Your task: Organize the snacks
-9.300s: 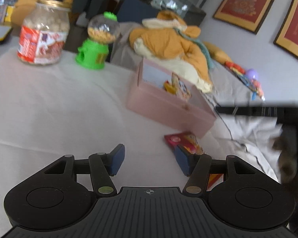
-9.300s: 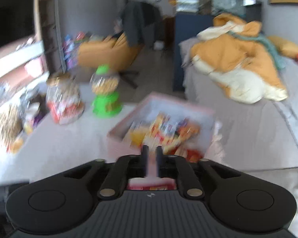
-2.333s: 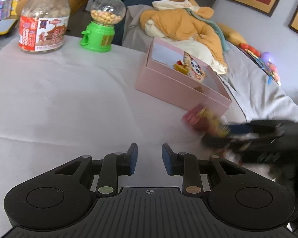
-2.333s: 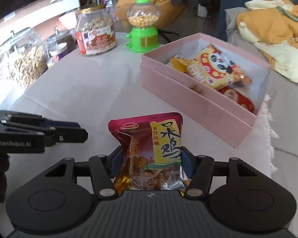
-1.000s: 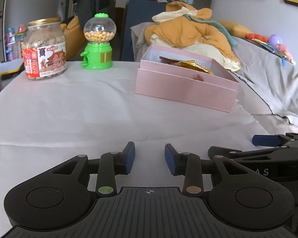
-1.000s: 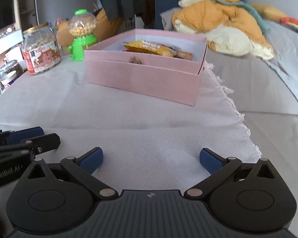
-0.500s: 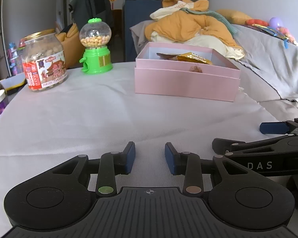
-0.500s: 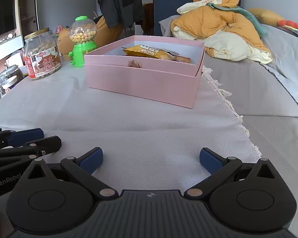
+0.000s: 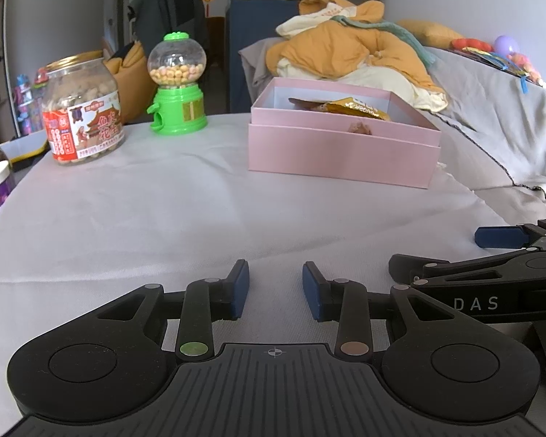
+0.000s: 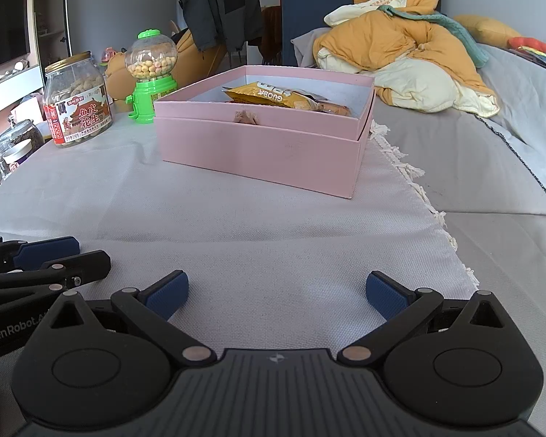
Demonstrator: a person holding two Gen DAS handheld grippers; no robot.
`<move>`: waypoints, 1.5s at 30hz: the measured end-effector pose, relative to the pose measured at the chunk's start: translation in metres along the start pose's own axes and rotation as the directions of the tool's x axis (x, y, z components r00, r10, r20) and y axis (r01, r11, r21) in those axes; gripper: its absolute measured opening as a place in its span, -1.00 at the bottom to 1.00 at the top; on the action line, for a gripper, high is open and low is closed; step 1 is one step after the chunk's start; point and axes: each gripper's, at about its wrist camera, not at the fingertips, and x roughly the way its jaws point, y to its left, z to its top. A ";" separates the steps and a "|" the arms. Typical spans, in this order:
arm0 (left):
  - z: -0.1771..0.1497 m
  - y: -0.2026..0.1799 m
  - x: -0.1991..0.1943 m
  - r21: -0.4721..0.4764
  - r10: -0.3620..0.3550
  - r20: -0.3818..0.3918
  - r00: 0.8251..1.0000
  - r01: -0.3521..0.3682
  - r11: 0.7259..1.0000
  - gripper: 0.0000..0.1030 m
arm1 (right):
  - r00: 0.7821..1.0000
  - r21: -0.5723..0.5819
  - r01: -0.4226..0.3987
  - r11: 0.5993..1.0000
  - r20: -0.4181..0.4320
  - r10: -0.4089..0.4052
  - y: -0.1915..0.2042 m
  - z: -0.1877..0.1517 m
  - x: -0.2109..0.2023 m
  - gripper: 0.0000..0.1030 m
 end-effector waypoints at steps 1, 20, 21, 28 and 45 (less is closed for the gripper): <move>0.000 0.000 0.000 0.000 0.001 0.000 1.000 -0.001 1.000 -0.25 | 1.000 0.000 0.000 1.000 0.000 0.000 0.000 0.000 0.000 1.00; 0.000 -0.001 -0.001 0.000 0.000 0.000 1.000 0.000 1.000 -0.25 | 1.000 0.000 0.000 1.000 0.000 0.000 0.000 0.000 0.000 1.00; 0.000 0.000 0.000 0.000 0.000 0.000 1.000 0.000 1.000 -0.25 | 1.000 0.000 0.000 1.000 0.000 0.000 0.000 0.000 0.000 1.00; 0.000 0.000 0.000 -0.001 0.000 0.000 1.000 0.000 1.000 -0.25 | 1.000 0.000 0.000 1.000 0.000 0.000 0.000 0.000 0.000 1.00; -0.001 -0.002 -0.002 0.006 0.005 0.002 1.000 -0.005 1.000 -0.26 | 1.000 -0.004 0.004 1.000 0.000 -0.004 0.002 0.000 0.000 1.00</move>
